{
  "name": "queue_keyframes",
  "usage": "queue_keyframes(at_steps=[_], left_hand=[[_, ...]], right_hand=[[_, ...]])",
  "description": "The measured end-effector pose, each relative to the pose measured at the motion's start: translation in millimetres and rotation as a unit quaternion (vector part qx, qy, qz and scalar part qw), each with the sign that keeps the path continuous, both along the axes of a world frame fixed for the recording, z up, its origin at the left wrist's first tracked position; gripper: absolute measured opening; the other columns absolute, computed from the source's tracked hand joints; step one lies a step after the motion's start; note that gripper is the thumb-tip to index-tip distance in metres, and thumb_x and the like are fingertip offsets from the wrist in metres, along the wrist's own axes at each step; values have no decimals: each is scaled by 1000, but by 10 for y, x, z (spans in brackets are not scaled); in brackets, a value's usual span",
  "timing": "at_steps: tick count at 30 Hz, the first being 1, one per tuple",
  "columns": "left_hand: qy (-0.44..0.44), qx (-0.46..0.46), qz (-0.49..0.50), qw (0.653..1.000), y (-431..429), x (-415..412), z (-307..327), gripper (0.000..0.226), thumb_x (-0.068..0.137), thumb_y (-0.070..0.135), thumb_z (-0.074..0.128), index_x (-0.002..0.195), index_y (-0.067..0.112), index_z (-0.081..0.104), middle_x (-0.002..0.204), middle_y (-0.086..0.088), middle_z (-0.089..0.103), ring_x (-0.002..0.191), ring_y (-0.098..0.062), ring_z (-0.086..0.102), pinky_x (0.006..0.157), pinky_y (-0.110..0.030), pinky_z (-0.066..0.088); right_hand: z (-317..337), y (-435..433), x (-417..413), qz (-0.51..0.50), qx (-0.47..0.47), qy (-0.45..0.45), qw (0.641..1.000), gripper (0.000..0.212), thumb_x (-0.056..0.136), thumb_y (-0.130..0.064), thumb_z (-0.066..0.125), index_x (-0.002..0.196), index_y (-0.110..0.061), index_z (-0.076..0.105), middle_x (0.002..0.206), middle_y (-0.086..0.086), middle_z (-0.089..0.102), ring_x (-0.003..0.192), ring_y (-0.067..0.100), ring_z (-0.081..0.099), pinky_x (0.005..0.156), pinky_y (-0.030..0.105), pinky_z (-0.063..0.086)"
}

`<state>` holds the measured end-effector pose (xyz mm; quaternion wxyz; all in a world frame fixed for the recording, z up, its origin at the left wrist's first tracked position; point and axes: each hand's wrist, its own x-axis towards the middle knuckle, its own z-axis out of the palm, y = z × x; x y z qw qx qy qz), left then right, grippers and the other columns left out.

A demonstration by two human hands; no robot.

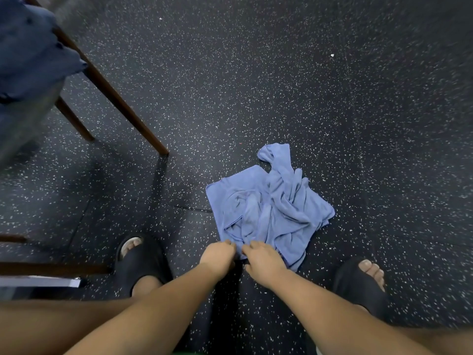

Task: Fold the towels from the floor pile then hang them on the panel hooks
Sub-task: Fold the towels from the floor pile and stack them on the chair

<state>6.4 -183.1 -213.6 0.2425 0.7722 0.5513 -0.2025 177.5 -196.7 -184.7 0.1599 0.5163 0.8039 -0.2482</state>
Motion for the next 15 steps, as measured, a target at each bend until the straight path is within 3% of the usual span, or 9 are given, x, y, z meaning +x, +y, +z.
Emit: queue_keyframes(at_steps=[3,7,11,15], left_hand=[[-42,-9,37,998,44,-66,50,21,93,23,63,112,17,70,118,-9,70,109,-34,70,87,-39,53],[-180,4,108,978,252,-91,330,17,91,26,65,104,16,63,109,-8,67,104,-33,65,85,-39,49],[-227,45,124,965,625,-100,848,13,95,20,62,106,15,62,105,-9,74,97,-30,67,75,-35,44],[-273,103,111,950,916,-199,1390,9,99,16,64,108,14,64,98,0,74,88,-22,65,71,-29,38]], right_hand=[[18,21,-11,-20,0,16,1000,41,100,-28,62,138,-16,53,135,11,56,127,34,53,104,42,44],[153,156,-31,-79,26,81,993,46,92,-31,68,135,-21,53,130,3,54,123,28,51,101,39,39],[438,460,-97,-200,20,191,961,9,94,-27,65,96,-28,57,93,1,69,94,34,63,81,42,48],[929,797,-69,-236,28,272,932,20,95,-21,69,84,-29,53,71,-4,60,71,21,55,71,39,47]])
